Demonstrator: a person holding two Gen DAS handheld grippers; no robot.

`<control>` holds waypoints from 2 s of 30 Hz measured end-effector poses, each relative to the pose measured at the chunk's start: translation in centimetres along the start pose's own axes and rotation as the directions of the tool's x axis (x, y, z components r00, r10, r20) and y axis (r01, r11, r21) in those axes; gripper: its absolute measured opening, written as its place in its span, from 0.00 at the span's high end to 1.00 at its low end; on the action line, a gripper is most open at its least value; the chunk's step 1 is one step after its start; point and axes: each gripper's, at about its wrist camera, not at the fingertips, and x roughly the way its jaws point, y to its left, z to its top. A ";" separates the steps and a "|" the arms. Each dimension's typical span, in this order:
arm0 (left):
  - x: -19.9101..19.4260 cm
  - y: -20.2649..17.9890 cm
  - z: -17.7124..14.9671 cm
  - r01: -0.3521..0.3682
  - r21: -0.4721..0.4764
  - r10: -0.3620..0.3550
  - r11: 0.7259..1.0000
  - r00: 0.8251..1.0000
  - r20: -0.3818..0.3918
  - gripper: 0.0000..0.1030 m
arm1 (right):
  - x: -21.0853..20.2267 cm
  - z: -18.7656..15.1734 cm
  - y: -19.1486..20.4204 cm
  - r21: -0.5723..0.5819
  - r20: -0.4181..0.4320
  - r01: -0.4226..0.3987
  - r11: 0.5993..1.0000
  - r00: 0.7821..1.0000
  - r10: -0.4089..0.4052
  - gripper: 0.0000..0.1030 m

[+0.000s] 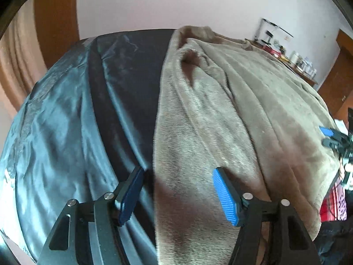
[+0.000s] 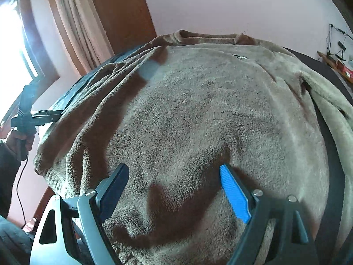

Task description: Fold clothes

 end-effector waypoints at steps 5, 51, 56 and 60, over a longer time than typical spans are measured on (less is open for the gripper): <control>0.2 -1.4 -0.2 0.050 0.046 -0.050 0.998 0.999 -0.001 0.64 | -0.3 -0.1 -1.1 0.055 0.029 -0.062 0.997 0.998 0.060 0.16; -2.3 12.3 6.1 -0.547 -0.281 0.570 0.788 0.822 -0.003 0.86 | 0.5 -0.2 0.9 -0.042 -0.016 0.005 0.999 1.000 -0.006 0.04; -4.4 14.7 4.9 -0.316 -0.510 0.389 0.800 0.921 0.039 0.84 | 0.7 -0.4 1.5 -0.074 -0.032 0.025 0.997 0.999 -0.028 0.01; -5.2 14.4 4.2 -0.255 -0.547 0.342 0.797 0.938 0.061 0.83 | 0.6 -0.3 1.0 -0.057 -0.025 0.003 0.998 1.000 -0.005 0.01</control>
